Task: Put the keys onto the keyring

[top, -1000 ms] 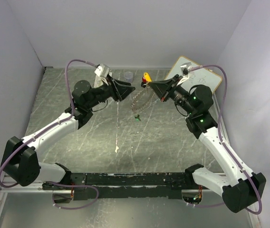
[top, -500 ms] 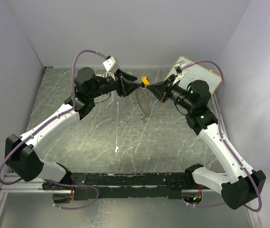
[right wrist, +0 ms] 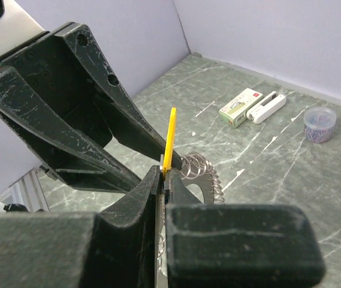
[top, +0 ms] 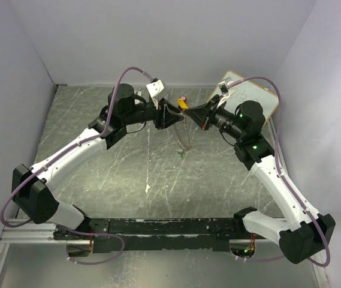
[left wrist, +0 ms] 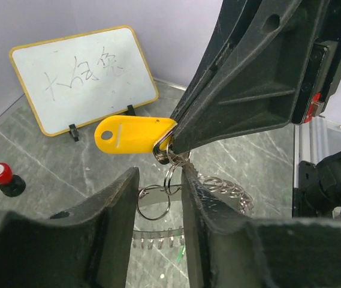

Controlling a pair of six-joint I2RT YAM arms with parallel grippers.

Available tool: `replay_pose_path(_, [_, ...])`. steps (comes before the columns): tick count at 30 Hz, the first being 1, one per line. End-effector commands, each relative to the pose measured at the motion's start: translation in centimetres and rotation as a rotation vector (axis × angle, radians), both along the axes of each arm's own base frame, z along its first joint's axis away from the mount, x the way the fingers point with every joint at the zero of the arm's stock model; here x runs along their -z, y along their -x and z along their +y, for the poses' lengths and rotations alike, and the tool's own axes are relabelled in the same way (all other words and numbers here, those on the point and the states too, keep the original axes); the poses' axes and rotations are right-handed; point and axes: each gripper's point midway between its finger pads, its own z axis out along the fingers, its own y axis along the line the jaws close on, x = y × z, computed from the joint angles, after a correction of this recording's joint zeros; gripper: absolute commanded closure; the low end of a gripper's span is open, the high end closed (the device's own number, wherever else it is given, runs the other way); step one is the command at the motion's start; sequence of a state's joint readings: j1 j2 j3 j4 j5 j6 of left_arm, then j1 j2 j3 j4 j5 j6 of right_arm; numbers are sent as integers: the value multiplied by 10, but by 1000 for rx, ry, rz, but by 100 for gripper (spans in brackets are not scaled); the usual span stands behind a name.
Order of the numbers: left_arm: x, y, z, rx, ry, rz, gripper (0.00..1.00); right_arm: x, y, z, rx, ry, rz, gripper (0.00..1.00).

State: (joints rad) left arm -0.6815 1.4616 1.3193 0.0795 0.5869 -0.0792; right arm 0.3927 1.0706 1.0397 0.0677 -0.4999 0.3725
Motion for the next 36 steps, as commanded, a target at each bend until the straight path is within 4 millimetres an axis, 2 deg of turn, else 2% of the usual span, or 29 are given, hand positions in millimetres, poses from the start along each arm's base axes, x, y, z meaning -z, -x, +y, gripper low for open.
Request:
replay_pose_path(1, [-8,-1,0,-3,-8,-36,64,-31,4,0,-15,-33,-85,100])
replay_pose_path(6, [-12,-1,0,-12,10,-43,91,-30,4,0,-15,-33,-81,100])
replay_pose_path(7, [-11,-1,0,-13,8,-41,93,-29,3,0,-11,-32,-78,100])
replay_pose_path(12, [-13,-3,7,-64,41,-41,93,-22,-3,-5,39,-43,-34,100])
replay_pose_path(17, [-30,-8,21,-171,153,-64,93,4,-10,-1,45,-64,65,100])
replay_pose_path(23, [-40,-16,37,-284,277,-59,93,26,-7,3,30,-102,122,100])
replay_pose_path(31, [-51,-17,41,-300,418,-55,93,32,0,7,-13,-126,130,100])
replay_pose_path(35, [-46,-21,39,-308,396,-34,93,29,-3,3,19,-108,110,100])
replay_pose_path(36, [-42,-23,39,-324,372,-21,90,26,-4,0,33,-96,99,100])
